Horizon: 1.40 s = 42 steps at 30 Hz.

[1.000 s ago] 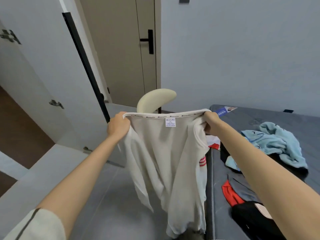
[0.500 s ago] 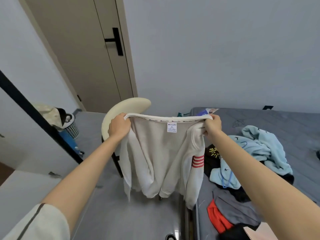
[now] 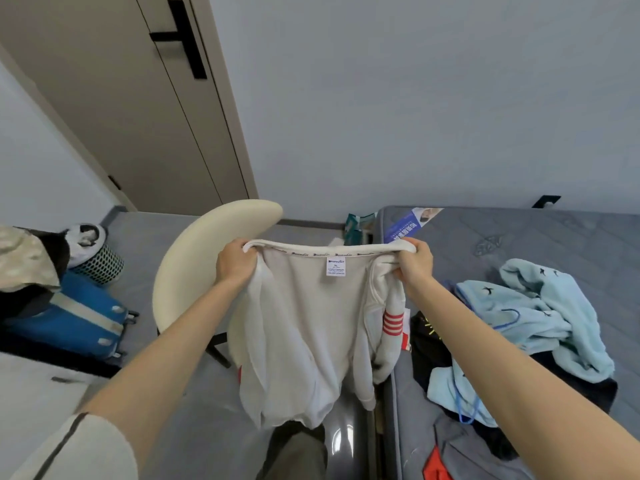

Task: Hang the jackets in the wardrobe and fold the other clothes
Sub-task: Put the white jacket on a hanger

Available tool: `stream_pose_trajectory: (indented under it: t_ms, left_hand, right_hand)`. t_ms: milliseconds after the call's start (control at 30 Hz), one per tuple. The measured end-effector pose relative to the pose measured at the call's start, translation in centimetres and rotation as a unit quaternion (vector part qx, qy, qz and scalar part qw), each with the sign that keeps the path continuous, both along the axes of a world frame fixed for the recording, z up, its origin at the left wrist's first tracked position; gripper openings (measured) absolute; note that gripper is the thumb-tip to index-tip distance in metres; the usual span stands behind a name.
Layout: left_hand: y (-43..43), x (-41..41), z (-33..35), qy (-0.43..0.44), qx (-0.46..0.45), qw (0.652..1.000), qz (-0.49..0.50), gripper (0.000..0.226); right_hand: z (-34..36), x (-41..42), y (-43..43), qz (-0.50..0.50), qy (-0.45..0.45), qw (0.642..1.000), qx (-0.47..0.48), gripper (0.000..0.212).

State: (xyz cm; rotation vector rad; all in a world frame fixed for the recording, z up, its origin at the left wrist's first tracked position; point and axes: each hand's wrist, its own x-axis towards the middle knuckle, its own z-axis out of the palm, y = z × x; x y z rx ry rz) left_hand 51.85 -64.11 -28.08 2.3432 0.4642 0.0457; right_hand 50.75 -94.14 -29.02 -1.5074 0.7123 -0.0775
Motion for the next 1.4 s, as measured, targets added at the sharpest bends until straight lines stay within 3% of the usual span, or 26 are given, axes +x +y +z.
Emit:
stream_pose_trajectory:
  t_ms: [300, 533, 767, 1033, 1300, 1400]
  left_hand:
    - [1.3, 13.2, -7.8, 0.084, -0.114, 0.988, 0.057, 0.027]
    - [0.5, 17.6, -13.4, 0.162, -0.176, 0.971, -0.011, 0.048]
    - [-3.0, 16.9, -16.1, 0.204, -0.182, 0.96, -0.059, 0.048]
    - [-12.5, 14.4, -18.0, 0.236, -0.175, 0.95, -0.105, 0.04]
    - [-24.2, 10.7, -22.6, 0.279, -0.171, 0.922, -0.206, 0.039]
    - [-27.5, 9.4, -24.4, 0.299, -0.173, 0.91, -0.23, 0.04]
  right_hand:
    - [-5.7, 13.1, 3.3, 0.002, 0.061, 0.997, 0.038, 0.035]
    - [-10.9, 19.0, 5.5, 0.054, 0.135, 0.975, 0.167, 0.052]
    - [-15.2, 17.2, 4.1, 0.079, 0.207, 0.972, 0.084, 0.035]
    - [-19.6, 9.2, -5.8, 0.068, 0.276, 0.956, -0.077, 0.03]
    - [-23.1, 0.9, -16.2, -0.028, 0.315, 0.907, -0.278, 0.032]
    - [-23.9, -0.9, -18.9, -0.131, 0.328, 0.892, -0.282, 0.03]
